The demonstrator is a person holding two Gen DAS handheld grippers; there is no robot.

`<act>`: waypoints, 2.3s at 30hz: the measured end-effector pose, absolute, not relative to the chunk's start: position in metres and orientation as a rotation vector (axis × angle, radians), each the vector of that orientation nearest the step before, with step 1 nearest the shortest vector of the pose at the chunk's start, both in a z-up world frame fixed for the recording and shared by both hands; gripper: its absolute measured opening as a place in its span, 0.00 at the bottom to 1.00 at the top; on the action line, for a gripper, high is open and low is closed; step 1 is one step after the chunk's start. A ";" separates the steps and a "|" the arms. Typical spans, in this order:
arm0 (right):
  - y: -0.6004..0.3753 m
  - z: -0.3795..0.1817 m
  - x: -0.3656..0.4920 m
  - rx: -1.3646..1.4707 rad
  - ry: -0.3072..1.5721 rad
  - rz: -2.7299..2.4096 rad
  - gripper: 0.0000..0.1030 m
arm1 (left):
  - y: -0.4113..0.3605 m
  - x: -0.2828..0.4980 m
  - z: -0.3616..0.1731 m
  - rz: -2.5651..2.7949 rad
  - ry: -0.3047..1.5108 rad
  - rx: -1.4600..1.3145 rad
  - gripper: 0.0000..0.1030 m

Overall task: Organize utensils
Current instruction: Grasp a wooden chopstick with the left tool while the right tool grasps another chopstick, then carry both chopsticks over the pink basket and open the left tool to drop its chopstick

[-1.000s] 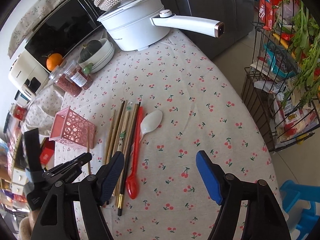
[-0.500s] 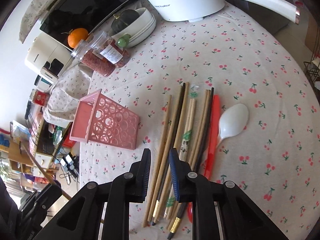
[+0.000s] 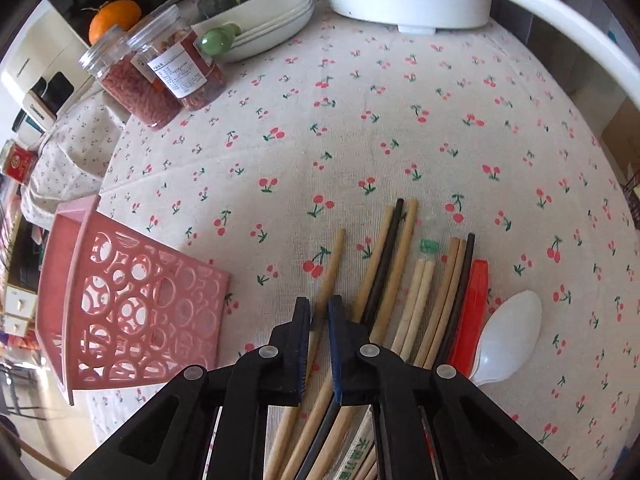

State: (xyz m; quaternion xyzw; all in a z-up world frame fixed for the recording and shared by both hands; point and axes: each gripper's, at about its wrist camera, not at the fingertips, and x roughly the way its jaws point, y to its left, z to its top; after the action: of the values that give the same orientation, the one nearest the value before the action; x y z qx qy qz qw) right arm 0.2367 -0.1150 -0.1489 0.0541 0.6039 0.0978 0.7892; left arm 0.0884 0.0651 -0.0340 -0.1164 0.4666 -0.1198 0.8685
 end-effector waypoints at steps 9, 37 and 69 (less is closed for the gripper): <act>-0.118 -0.144 0.221 0.097 1.260 0.209 0.08 | 0.070 0.088 -0.034 -0.231 0.968 -0.256 0.07; -0.170 0.050 0.089 0.225 0.737 0.388 0.05 | 0.081 0.048 0.058 -0.278 0.421 -0.246 0.07; -0.156 0.092 0.101 0.295 0.545 0.413 0.05 | 0.081 0.146 -0.017 -0.119 0.588 -0.307 0.42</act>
State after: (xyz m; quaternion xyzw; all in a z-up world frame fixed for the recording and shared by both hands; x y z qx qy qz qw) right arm 0.1009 -0.1559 0.0921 0.1441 0.2660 0.2019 0.9315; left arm 0.1463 0.0815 -0.0170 -0.1508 0.2884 -0.0583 0.9438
